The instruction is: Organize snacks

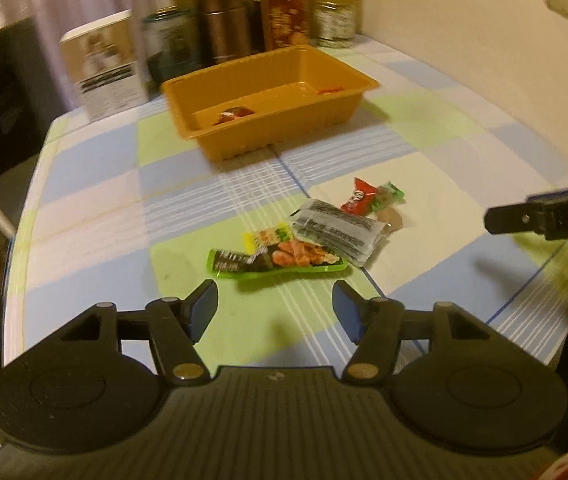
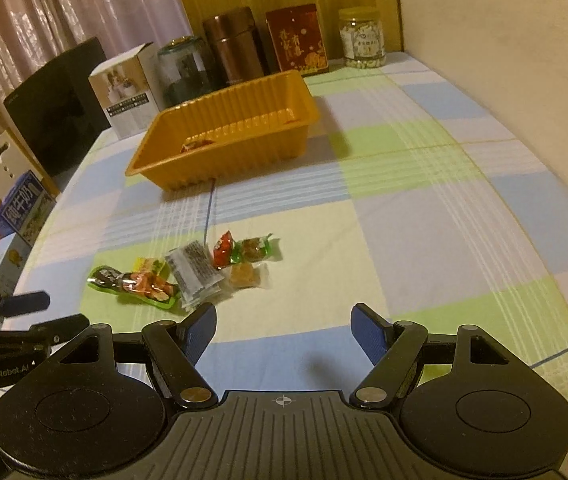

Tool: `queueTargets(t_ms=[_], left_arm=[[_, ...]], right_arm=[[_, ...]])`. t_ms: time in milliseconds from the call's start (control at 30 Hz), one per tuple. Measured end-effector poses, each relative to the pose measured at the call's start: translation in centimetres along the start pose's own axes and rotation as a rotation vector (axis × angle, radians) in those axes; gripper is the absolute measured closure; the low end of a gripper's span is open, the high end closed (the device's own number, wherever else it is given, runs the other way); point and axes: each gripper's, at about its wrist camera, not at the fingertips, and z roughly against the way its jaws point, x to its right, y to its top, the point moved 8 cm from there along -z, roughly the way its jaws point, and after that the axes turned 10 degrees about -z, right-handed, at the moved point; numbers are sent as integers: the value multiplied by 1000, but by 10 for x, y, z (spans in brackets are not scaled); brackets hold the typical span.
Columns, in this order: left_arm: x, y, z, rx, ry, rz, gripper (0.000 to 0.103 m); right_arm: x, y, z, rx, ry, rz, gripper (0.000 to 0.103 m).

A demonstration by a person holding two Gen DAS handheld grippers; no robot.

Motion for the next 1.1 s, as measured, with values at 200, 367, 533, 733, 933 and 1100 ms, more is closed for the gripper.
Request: queueTargets(t_ms=[200, 367, 533, 733, 933, 1100], left_arm=[[3, 10, -29, -8, -16, -215, 42], [6, 15, -51, -19, -76, -329, 42], [5, 17, -73, -60, -165, -342, 42], [0, 15, -88, -98, -225, -341, 44], [0, 7, -81, -133, -261, -280, 55], [5, 0, -71, -128, -261, -183, 55]], right_arm=[[0, 3, -20, -20, -9, 7, 28], [-1, 4, -37, -35, -14, 14, 28], [-7, 5, -51, -52, -4, 48, 29], [-17, 11, -66, -82, 35, 138, 29], [-17, 18, -85, -119, 53, 210, 31], [-19, 20, -98, -146, 74, 262, 45]])
